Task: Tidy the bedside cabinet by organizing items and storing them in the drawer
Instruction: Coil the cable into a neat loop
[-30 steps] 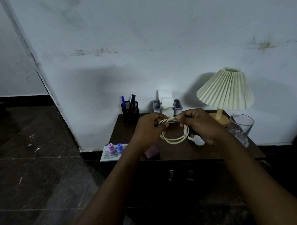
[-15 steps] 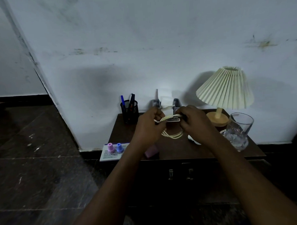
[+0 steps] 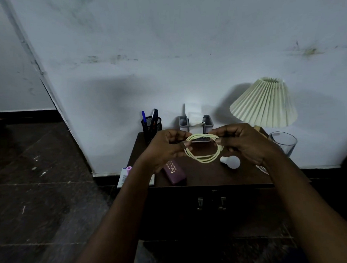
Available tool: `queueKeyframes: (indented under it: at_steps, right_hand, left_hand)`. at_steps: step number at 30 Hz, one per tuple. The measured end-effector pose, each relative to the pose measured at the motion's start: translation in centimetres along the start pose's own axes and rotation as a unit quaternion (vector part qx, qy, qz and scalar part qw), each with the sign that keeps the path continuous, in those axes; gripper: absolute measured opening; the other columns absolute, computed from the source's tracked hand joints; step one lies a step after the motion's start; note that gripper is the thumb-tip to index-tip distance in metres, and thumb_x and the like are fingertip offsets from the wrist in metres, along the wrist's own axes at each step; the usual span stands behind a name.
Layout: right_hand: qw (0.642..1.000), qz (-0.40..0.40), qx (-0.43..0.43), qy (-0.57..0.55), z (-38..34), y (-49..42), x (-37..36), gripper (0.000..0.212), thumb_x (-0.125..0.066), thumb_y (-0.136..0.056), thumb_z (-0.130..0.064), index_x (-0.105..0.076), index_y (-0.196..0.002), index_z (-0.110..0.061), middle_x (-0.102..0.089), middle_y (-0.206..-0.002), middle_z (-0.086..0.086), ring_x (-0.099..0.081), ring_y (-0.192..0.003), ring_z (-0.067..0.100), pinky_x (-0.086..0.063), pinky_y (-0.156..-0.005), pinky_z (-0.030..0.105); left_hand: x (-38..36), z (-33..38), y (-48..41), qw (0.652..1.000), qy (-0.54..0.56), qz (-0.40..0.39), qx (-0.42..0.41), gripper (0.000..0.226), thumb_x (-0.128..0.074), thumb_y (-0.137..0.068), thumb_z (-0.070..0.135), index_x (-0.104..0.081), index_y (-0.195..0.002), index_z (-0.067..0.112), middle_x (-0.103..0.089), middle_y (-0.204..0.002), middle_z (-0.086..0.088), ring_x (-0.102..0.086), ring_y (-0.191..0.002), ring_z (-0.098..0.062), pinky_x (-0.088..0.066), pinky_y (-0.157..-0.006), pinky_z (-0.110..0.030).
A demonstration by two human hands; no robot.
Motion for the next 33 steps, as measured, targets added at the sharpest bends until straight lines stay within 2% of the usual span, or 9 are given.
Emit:
queueKeyframes:
  at_steps: [3,6,9,12,15,17,27,30,33]
  right_hand:
    - [1.000,0.013,0.011,0.025,0.1,0.1,0.1,0.028,-0.078,-0.090,-0.011,-0.081,-0.113,-0.027,-0.077,-0.091,0.016,-0.052,-0.058,0.014,-0.047,-0.055,0.024]
    - [0.999,0.050,0.007,0.005,0.4,-0.1,0.2,0.023,-0.079,-0.088,-0.010,-0.083,-0.106,-0.023,-0.078,-0.084,0.009,-0.056,-0.055,0.011,-0.046,-0.051,0.023]
    - [0.988,0.033,-0.040,-0.145,1.1,0.0,-0.6,0.022,-0.078,-0.081,-0.013,-0.082,-0.102,-0.016,-0.075,-0.088,0.010,-0.054,-0.057,0.016,-0.046,-0.050,0.025]
    - [0.966,-0.016,-0.051,-0.252,1.6,0.2,-1.4,0.025,-0.069,-0.087,-0.008,-0.080,-0.109,-0.011,-0.076,-0.103,0.011,-0.067,-0.077,0.018,-0.056,-0.061,0.025]
    - [0.939,-0.056,-0.049,-0.336,1.4,0.2,-1.8,0.033,-0.060,-0.092,-0.001,-0.074,-0.122,-0.004,-0.075,-0.116,0.014,-0.074,-0.095,0.021,-0.061,-0.075,0.029]
    - [0.929,-0.075,-0.042,-0.359,1.2,0.2,-2.0,0.038,-0.060,-0.090,0.003,-0.072,-0.125,-0.004,-0.074,-0.118,0.013,-0.075,-0.101,0.021,-0.062,-0.078,0.029]
    - [0.907,-0.106,-0.031,-0.407,0.1,0.2,-3.3,0.042,-0.082,-0.082,-0.006,-0.070,-0.123,-0.007,-0.074,-0.110,0.008,-0.071,-0.080,0.011,-0.058,-0.062,0.021]
    - [0.908,-0.105,-0.024,-0.406,-0.3,0.4,-3.9,0.041,-0.086,-0.079,-0.007,-0.072,-0.116,-0.009,-0.074,-0.108,0.008,-0.071,-0.080,0.013,-0.058,-0.063,0.022]
    - [0.909,-0.103,-0.015,-0.403,-0.6,0.4,-4.5,0.036,-0.080,-0.082,-0.005,-0.067,-0.115,-0.008,-0.071,-0.111,0.013,-0.071,-0.091,0.023,-0.061,-0.075,0.032]
  left_hand:
    - [0.0,-0.6,-0.2,0.992,-0.123,0.015,-0.018,0.018,-0.075,-0.092,0.005,-0.077,-0.108,0.013,-0.080,-0.098,-0.007,-0.077,-0.085,-0.020,-0.065,-0.068,-0.033]
    - [-0.1,-0.8,-0.6,0.982,-0.180,0.028,-0.043,0.017,-0.078,-0.090,0.006,-0.079,-0.104,0.016,-0.081,-0.096,-0.004,-0.077,-0.091,-0.021,-0.061,-0.084,-0.035]
    - [0.0,-1.0,-0.8,0.992,-0.121,0.036,-0.031,0.018,-0.074,-0.092,0.005,-0.077,-0.109,0.011,-0.081,-0.098,-0.005,-0.074,-0.088,-0.015,-0.059,-0.081,-0.028]
    - [-0.2,-1.4,-1.0,0.999,-0.004,0.054,0.001,0.020,-0.067,-0.096,0.001,-0.073,-0.115,0.000,-0.079,-0.095,-0.012,-0.073,-0.086,-0.019,-0.059,-0.076,-0.031]
    - [-0.6,-1.5,-0.9,0.982,0.177,0.044,0.046,0.021,-0.062,-0.098,-0.001,-0.069,-0.116,-0.007,-0.074,-0.092,-0.015,-0.072,-0.081,-0.024,-0.064,-0.080,-0.041]
    - [-1.1,-1.4,-0.8,0.970,0.234,0.036,0.062,0.020,-0.062,-0.097,-0.001,-0.069,-0.115,-0.006,-0.074,-0.091,-0.014,-0.072,-0.078,-0.023,-0.065,-0.074,-0.040]
    - [-2.4,-1.2,-0.7,0.959,0.263,0.094,0.057,0.015,-0.062,-0.097,-0.004,-0.075,-0.104,-0.002,-0.076,-0.090,-0.014,-0.073,-0.075,-0.020,-0.063,-0.065,-0.032]
    - [-2.7,-1.1,-0.6,0.958,0.267,0.079,0.063,0.014,-0.062,-0.096,-0.004,-0.075,-0.103,-0.002,-0.075,-0.089,-0.013,-0.072,-0.072,-0.018,-0.062,-0.063,-0.031]
    - [-3.1,-1.0,-0.3,0.960,0.266,0.054,0.073,0.017,-0.063,-0.095,-0.002,-0.072,-0.110,-0.005,-0.074,-0.093,-0.015,-0.071,-0.073,-0.019,-0.063,-0.062,-0.033]
Point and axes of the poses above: each hand's wrist, its own y-axis away from the middle knuckle, its own x-axis out of the back of the hand, z = x × y, the point moved 3 cm from there along -y, towards the middle knuckle
